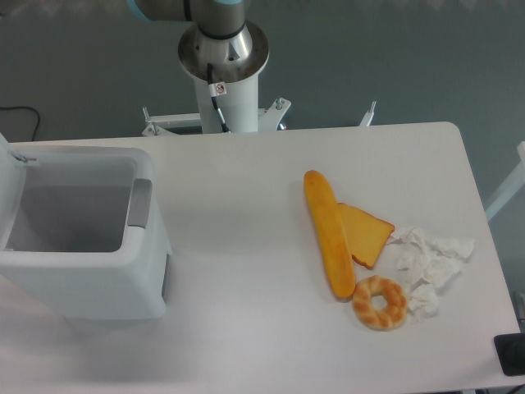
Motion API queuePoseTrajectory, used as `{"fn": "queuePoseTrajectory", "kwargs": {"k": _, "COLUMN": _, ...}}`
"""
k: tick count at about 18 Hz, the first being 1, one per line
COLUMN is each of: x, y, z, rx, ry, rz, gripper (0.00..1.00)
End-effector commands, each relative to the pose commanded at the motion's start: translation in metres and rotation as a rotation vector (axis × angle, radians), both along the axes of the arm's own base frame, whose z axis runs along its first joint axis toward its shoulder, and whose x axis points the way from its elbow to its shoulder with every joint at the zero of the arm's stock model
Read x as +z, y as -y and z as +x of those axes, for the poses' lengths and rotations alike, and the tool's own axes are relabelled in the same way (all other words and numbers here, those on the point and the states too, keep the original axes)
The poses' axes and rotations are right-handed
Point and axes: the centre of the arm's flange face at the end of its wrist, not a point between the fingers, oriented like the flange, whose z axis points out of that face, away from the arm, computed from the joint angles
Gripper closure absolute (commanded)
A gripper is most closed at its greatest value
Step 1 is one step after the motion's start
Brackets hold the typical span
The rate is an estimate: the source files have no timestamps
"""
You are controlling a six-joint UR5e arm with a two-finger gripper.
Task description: Close the trash can
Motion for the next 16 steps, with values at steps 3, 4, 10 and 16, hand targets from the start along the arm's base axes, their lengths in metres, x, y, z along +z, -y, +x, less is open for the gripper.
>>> {"fn": "queuePoseTrajectory", "kwargs": {"k": 3, "x": 0.001, "y": 0.001, "z": 0.000, "rx": 0.003, "ry": 0.000, "rz": -0.002, "gripper": 0.00}}
{"fn": "queuePoseTrajectory", "kwargs": {"k": 4, "x": 0.000, "y": 0.002, "z": 0.000, "rx": 0.003, "ry": 0.000, "rz": -0.003, "gripper": 0.00}}
{"fn": "queuePoseTrajectory", "kwargs": {"k": 10, "x": -0.003, "y": 0.003, "z": -0.003, "rx": 0.025, "ry": -0.029, "rz": -0.017, "gripper": 0.00}}
{"fn": "queuePoseTrajectory", "kwargs": {"k": 16, "x": -0.005, "y": 0.003, "z": -0.010, "rx": 0.045, "ry": -0.041, "rz": -0.024, "gripper": 0.00}}
